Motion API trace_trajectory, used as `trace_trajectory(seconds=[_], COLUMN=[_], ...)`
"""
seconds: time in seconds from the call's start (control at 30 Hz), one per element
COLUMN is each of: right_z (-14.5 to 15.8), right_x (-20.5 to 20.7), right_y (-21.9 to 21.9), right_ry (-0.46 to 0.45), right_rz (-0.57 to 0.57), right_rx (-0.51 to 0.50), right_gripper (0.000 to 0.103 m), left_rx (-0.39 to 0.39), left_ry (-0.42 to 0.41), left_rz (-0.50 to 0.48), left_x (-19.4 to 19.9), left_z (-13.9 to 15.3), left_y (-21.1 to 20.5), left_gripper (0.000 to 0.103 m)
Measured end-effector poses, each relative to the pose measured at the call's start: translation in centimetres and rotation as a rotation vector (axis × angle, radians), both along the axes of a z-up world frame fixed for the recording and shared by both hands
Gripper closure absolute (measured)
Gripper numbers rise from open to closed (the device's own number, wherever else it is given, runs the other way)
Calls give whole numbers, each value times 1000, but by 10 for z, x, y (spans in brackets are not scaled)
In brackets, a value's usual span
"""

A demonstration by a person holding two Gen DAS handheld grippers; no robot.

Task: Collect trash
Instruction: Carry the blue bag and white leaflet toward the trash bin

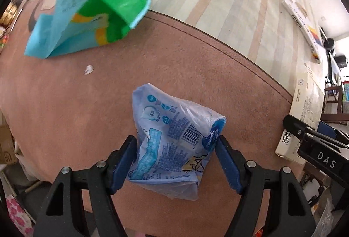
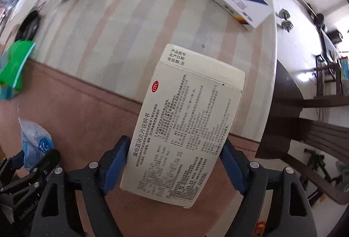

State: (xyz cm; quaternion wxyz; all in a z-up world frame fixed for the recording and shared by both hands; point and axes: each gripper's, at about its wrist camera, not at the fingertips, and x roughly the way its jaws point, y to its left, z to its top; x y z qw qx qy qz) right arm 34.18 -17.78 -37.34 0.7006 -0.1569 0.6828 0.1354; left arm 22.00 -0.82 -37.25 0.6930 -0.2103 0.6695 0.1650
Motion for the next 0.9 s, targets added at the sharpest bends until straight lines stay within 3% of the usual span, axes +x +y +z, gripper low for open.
trace_trajectory(seconds=[0.13, 0.33, 0.6, 0.77, 0.9], right_z=[25, 63, 111, 117, 94], right_x=[-28, -77, -185, -270, -334], right_y=[8, 27, 86, 126, 150], right_ry=[-87, -138, -168, -119, -29], right_rz=[98, 216, 411, 518, 580], right_rx=[41, 110, 179, 228, 265], right_gripper=[21, 21, 21, 21, 21], left_rx=[5, 34, 78, 104, 75], left_ry=[-49, -135, -243, -252, -230], left_rz=[63, 175, 358, 472, 585], left_x=[-32, -95, -235, -317, -390], left_z=[23, 72, 128, 131, 101], left_y=[6, 25, 62, 84, 102], left_gripper=[32, 32, 32, 32, 32])
